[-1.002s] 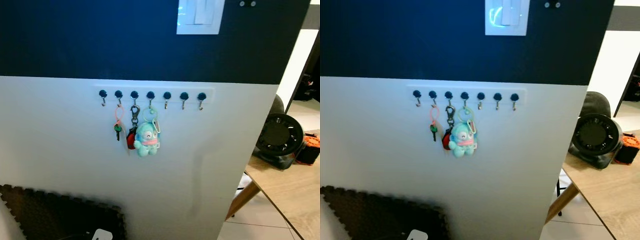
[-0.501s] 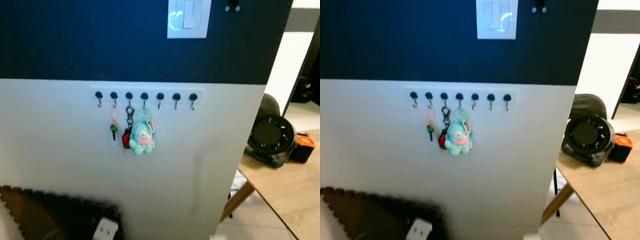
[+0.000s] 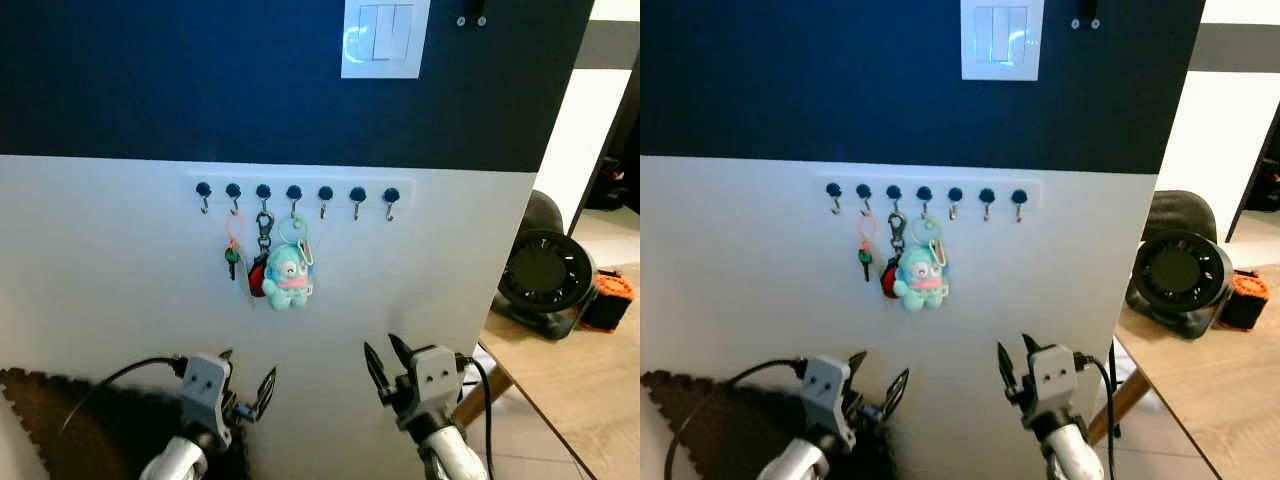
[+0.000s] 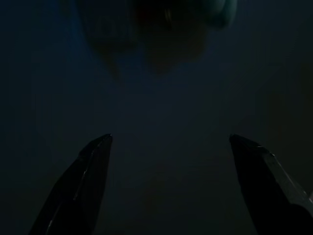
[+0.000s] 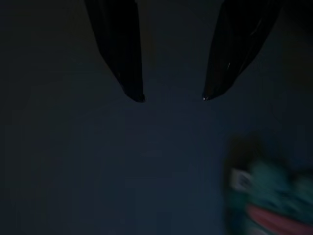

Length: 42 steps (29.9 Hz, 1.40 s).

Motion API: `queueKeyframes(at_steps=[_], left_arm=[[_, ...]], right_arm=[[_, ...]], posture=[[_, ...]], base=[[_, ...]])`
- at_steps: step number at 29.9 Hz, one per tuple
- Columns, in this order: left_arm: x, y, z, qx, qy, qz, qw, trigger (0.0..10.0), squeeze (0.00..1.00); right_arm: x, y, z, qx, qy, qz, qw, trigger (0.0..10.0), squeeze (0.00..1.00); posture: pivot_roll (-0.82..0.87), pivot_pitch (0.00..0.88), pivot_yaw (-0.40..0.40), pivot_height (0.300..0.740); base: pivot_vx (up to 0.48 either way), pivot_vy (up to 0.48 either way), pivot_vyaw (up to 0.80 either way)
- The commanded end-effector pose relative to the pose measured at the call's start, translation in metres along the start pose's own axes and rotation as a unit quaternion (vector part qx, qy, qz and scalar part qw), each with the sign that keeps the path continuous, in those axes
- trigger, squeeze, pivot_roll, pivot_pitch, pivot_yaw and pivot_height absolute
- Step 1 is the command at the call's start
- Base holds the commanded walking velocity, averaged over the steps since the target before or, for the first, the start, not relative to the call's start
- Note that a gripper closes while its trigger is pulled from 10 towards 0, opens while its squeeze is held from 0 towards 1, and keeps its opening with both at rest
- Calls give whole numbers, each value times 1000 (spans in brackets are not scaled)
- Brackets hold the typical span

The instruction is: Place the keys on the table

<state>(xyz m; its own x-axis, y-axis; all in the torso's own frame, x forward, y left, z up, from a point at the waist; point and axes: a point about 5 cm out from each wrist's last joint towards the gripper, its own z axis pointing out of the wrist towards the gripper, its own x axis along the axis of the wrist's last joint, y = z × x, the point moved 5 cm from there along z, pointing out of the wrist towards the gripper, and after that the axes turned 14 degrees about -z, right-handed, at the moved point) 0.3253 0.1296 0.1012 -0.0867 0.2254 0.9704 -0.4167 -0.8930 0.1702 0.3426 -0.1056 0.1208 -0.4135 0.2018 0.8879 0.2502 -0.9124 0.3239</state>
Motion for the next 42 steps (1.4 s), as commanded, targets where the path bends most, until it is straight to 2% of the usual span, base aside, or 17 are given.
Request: queueKeyframes(at_steps=[1,2,4,9,12,13,14,15,16,20,21,23,24,27,32,39,42], left_arm=[[7,0,1,-1,11,-11,1000,10000,0],[7,0,1,-1,11,-11,1000,10000,0],[16,4,2,-10,22,-6,1000,10000,0],[29,4,7,0,48,-8,999,10000,0],[47,6,16,1,78,-18,997,10000,27],[55,10,21,-8,87,-22,996,10000,86],[55,10,21,-8,87,-22,996,10000,86],[60,13,24,-18,91,-23,995,10000,173],[67,17,29,-34,93,-21,995,10000,204],[70,20,32,-44,91,-21,995,10000,157],[72,24,37,-52,89,-28,994,10000,55],[74,28,42,-62,88,-38,993,10000,0],[74,28,42,-62,88,-38,993,10000,0],[73,45,49,-102,76,-67,990,10000,0],[72,56,57,-119,68,-86,987,10000,0],[73,59,62,-125,63,-94,986,10000,0],[68,58,68,-123,48,-75,988,10000,0]], right_arm=[[16,-5,7,15,34,8,999,10000,0],[16,-5,7,15,34,8,999,10000,0],[34,-15,13,43,68,11,997,10000,0],[44,-17,19,45,84,24,995,10000,0],[33,-16,17,36,61,35,997,10000,0],[22,-15,12,30,39,41,998,10000,0],[22,-15,12,30,39,41,998,10000,0],[12,-13,7,23,19,45,999,10000,0],[2,-10,-1,11,-5,51,999,10000,0],[4,-6,-3,2,-2,61,998,10000,0],[7,-4,-3,-2,6,73,997,10000,0],[8,-4,-4,2,7,76,997,10000,0],[8,-4,-4,2,7,76,997,10000,0],[7,-1,-7,2,7,79,997,10000,0],[7,0,-7,-2,9,84,996,10000,0],[8,-1,-8,0,9,86,996,10000,0],[8,-3,-6,3,8,89,996,10000,0]], posture=[[68,0,11,740],[68,0,11,740],[78,0,2,740],[76,2,1,740],[77,0,1,740],[79,0,0,740],[79,0,0,740],[81,0,0,740],[82,0,2,740],[80,0,6,740],[81,0,6,740],[78,1,8,740],[78,1,8,740],[76,3,12,740],[72,4,14,740],[73,6,13,740],[76,3,12,740]], base=[[0,0,0],[0,0,0],[0,0,0],[0,0,0],[0,0,0],[0,0,0],[0,0,0],[0,0,0],[0,0,0],[0,0,0],[0,0,0],[0,0,0],[0,0,0],[0,0,0],[0,0,0],[0,0,0],[0,0,0]])
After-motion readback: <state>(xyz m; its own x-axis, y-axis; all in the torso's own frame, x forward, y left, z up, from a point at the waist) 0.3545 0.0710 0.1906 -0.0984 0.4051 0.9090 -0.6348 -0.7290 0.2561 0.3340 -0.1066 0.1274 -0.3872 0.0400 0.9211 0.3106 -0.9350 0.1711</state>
